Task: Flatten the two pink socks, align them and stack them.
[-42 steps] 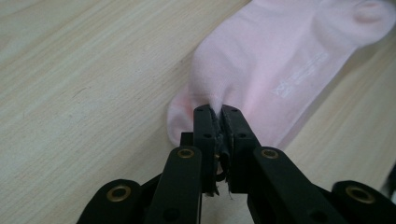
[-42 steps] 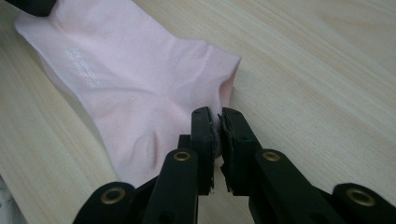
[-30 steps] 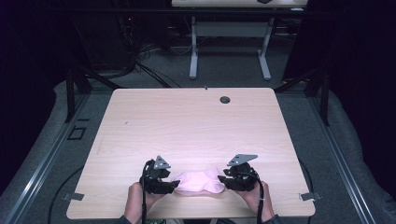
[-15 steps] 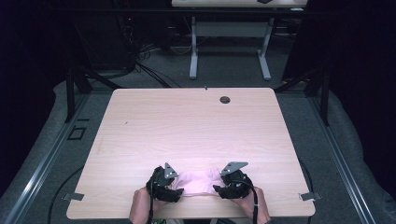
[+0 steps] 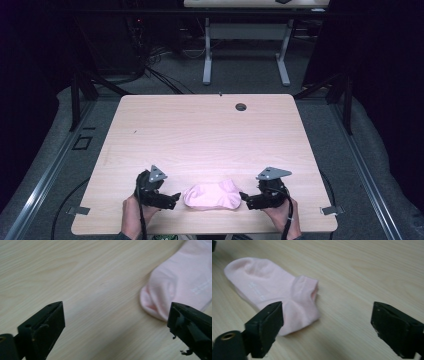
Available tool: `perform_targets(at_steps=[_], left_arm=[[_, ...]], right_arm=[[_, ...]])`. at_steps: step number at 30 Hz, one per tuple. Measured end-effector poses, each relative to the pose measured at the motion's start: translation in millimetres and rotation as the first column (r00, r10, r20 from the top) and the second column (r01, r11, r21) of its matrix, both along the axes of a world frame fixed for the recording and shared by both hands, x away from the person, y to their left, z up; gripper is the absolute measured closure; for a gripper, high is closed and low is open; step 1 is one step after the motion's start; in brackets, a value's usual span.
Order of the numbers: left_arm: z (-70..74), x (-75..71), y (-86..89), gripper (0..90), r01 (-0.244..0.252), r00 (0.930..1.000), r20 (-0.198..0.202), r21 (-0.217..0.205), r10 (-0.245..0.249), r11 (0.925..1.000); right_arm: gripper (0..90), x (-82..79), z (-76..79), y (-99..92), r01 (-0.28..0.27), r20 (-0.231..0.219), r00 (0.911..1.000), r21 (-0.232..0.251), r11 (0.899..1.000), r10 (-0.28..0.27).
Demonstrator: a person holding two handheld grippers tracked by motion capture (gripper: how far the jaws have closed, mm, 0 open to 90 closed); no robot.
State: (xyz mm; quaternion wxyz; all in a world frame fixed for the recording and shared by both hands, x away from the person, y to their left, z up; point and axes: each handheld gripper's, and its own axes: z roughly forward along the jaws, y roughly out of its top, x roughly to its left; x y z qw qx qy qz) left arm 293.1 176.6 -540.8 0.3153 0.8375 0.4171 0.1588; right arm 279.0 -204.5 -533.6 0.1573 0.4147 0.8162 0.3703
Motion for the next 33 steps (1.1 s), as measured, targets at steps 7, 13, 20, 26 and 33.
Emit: perform_targets(at_steps=[7, 13, 20, 26, 33], left_arm=[[-13.8, 5.0, 48.4, 0.1, -0.125, 0.992, -0.015, -0.013, 0.125, 0.9921], [-36.5, 8.7, 71.3, 0.0, -0.197, 0.9803, -0.019, -0.007, 0.197, 0.9804], [-49.1, 9.9, 80.1, 0.0, -0.235, 0.9717, 0.025, -0.021, 0.235, 0.9718], [-52.2, 11.1, 82.8, 0.0, -0.231, 0.971, 0.05, -0.047, 0.234, 0.9717], [-52.2, 15.4, 84.6, 0.0, -0.214, 0.9749, 0.052, -0.046, 0.216, 0.9757]], right_arm=[[0.0, -0.8, 0.8, -44.8, 0.132, 0.012, 0.9911, 0.012, 0.991, -0.133], [0.0, 3.3, -15.1, -76.7, 0.243, 0.018, 0.9698, -0.006, 0.97, -0.243], [0.0, 10.5, -38.1, -96.8, 0.315, -0.008, 0.9488, -0.043, 0.948, -0.316], [0.0, 16.1, -53.8, -102.1, 0.347, -0.013, 0.9369, -0.081, 0.934, -0.349], [0.0, 16.8, -56.4, -105.2, 0.341, -0.004, 0.9397, -0.055, 0.938, -0.342]])
